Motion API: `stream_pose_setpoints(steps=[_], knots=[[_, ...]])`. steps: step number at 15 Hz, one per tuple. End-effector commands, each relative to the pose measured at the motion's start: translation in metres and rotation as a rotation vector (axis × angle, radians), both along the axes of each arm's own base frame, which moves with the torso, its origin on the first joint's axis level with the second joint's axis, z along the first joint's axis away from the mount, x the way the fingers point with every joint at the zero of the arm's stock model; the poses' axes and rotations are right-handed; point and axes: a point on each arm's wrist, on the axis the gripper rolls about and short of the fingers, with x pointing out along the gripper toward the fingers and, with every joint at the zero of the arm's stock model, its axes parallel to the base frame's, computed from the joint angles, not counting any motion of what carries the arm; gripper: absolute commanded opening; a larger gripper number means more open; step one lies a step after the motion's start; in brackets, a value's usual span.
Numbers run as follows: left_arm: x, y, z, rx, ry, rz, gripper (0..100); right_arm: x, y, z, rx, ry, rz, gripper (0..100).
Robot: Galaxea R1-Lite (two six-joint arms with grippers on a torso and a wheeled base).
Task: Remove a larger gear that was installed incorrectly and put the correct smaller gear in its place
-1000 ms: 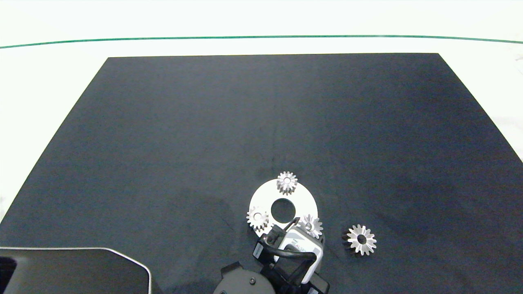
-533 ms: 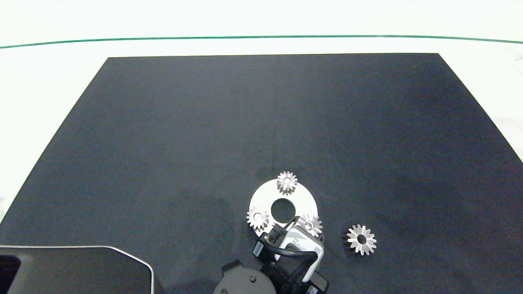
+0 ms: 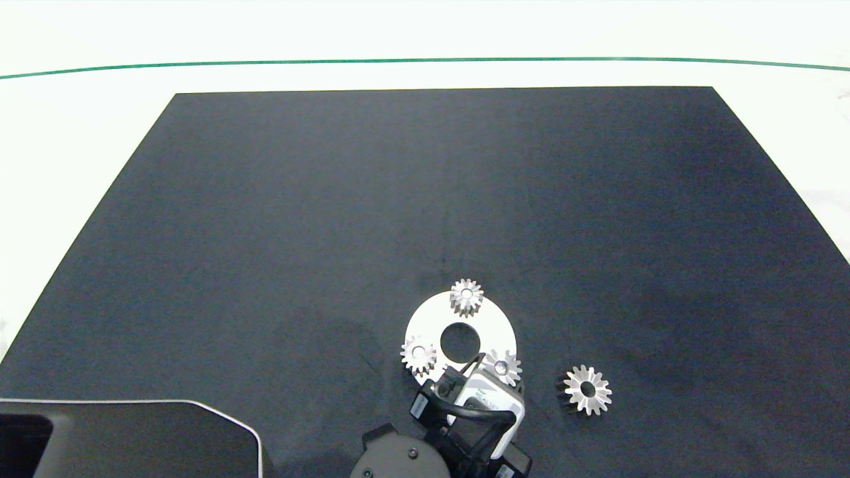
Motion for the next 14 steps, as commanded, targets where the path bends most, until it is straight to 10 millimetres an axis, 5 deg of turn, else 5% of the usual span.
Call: stream_pose_setpoints(steps=[1,6,8,11,14], knots=[[0.001,0.0,0.001,-0.007,-0.004,0.007,100,0.0,0.0,-0.001,-0.006,0.003,0.0,100],[0.001,0.001,0.002,-0.009,-0.005,0.009,100,0.0,0.0,-0.001,-0.005,0.002,0.0,100],[0.008,0.011,0.023,-0.067,-0.035,0.04,100,0.0,0.0,-0.001,-0.004,0.001,-0.002,100],[0.023,0.076,0.104,-0.194,-0.129,0.198,100,-0.001,-0.001,0.004,0.02,-0.025,-0.009,100],[0.012,0.161,0.165,-0.174,-0.149,0.4,100,0.0,-0.001,0.005,0.041,-0.04,-0.064,100]])
